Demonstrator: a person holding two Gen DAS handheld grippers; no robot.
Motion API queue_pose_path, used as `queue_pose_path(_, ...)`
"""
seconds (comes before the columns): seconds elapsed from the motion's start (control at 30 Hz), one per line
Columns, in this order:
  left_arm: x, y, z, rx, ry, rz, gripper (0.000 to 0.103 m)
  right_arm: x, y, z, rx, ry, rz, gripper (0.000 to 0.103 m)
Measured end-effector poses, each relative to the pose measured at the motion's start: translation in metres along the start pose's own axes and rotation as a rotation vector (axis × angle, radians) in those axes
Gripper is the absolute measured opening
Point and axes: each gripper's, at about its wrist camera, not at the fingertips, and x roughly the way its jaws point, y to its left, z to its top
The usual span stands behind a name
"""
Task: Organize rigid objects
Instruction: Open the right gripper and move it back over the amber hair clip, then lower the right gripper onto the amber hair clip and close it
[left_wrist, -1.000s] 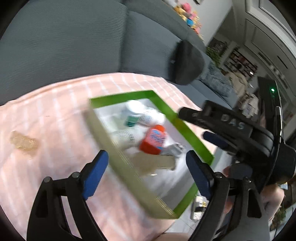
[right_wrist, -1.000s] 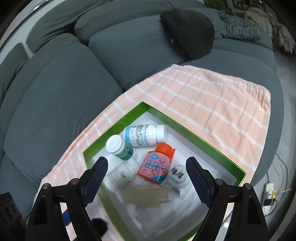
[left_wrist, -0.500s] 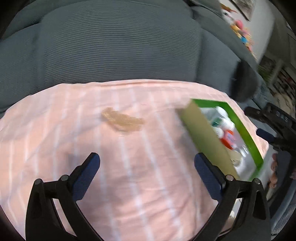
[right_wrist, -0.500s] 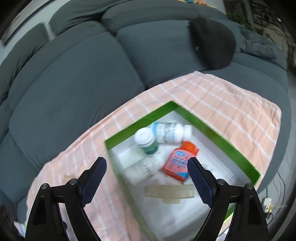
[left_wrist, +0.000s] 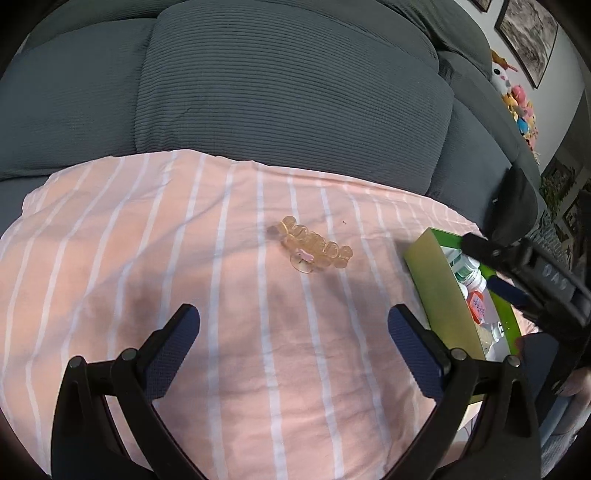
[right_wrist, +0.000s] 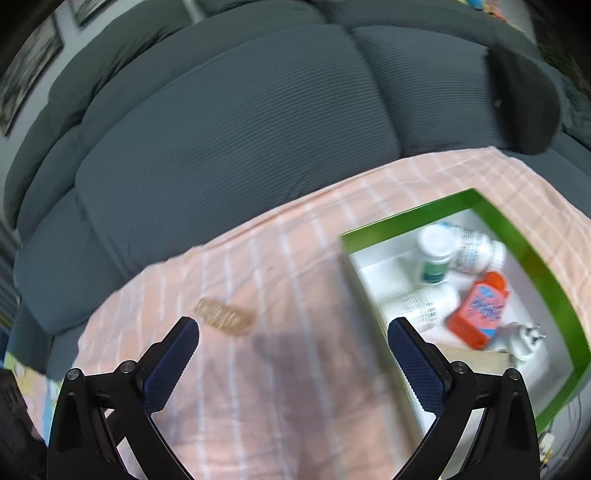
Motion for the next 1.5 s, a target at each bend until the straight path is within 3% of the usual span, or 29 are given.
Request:
queue_pose_path(0.4,-0.007,0.021,-0.001,-0.061,0.017,0.038,0.102,0.034,0.045,-0.008,-0.089,0.102,0.061,0.103)
queue_pose_path(0.73,-0.022,0.050,0.001,-0.184,-0.022,0.071,0.102,0.069,0.080,-0.003,-0.207,0.135,0.022,0.103)
queue_pose_path(1.1,-0.020,0.063,0.003,-0.223,0.000,0.083,0.102,0.137,0.111,0.010,-0.301,0.197,-0.032,0.102)
queue_pose_path(1.5,-0.016,0.065,0.002,-0.232,0.014,0.087,0.102,0.178,0.116,0.002,-0.351,0.285,-0.004,0.086)
